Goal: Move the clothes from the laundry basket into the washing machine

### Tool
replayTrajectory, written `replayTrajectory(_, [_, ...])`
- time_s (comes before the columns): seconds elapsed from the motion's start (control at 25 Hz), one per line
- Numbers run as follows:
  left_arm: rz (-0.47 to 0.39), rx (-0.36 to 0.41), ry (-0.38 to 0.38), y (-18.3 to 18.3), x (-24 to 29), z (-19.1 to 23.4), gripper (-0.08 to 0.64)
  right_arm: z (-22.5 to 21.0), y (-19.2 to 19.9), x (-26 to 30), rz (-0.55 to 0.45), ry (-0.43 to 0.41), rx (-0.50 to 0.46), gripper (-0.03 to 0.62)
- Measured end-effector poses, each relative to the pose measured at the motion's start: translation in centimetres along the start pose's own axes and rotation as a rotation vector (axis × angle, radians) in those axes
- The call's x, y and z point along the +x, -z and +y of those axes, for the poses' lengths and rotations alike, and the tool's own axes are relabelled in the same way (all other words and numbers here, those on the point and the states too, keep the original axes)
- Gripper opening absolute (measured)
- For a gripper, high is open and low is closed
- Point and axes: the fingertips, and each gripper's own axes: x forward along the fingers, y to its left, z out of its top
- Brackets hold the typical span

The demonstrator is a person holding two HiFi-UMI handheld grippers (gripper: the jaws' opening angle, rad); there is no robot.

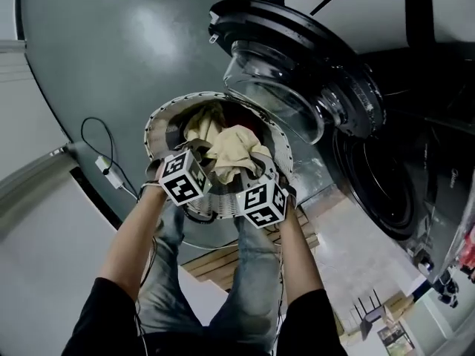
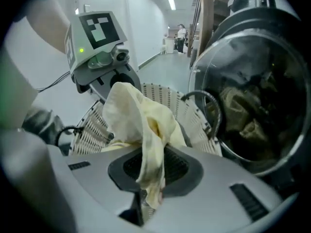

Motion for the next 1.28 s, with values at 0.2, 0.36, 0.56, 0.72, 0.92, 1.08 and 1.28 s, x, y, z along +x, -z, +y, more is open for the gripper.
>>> replayTrajectory(0.2, [-0.085,-0.010,-0.034,-3.1,-5.6,-0.8,0.040,0.1,-3.3,-5.2,-0.070,0.073,0.093,0.051])
replayTrajectory(0.36, [-0.126,-0.002,-0.032,-5.0,-9.7,-1.8,0.040,1.0,-5.4,-9.1,-0.107,0.127,0.148,0.051])
replayTrajectory(0.56, [-0.153,0.044,-0.029,-7.2,-14.1,-3.9,0.040,2.1,-7.1,-13.9,-0.146,0.183,0.196,0.051])
replayTrajectory(0.72, [-0.169,0.055,-0.057,-8.7,-16.9,-4.8,0.040,2.5,-8.5,-17.0,-0.192,0.207,0.175,0.051])
replayTrajectory(0.92, [-0.199,0.079,-0.111,-11.4,-20.8,-7.3,0.040,2.6,-9.9,-21.7,-0.257,0.229,0.165,0.052])
replayTrajectory(1.08, [-0.223,0.106,-0.155,-13.2,-23.6,-9.4,0.040,3.4,-10.6,-25.6,-0.295,0.239,0.146,0.052])
replayTrajectory(1.28, [-0.261,0.144,-0.215,-16.4,-27.0,-13.3,0.040,3.9,-10.4,-31.3,-0.348,0.273,0.148,0.051])
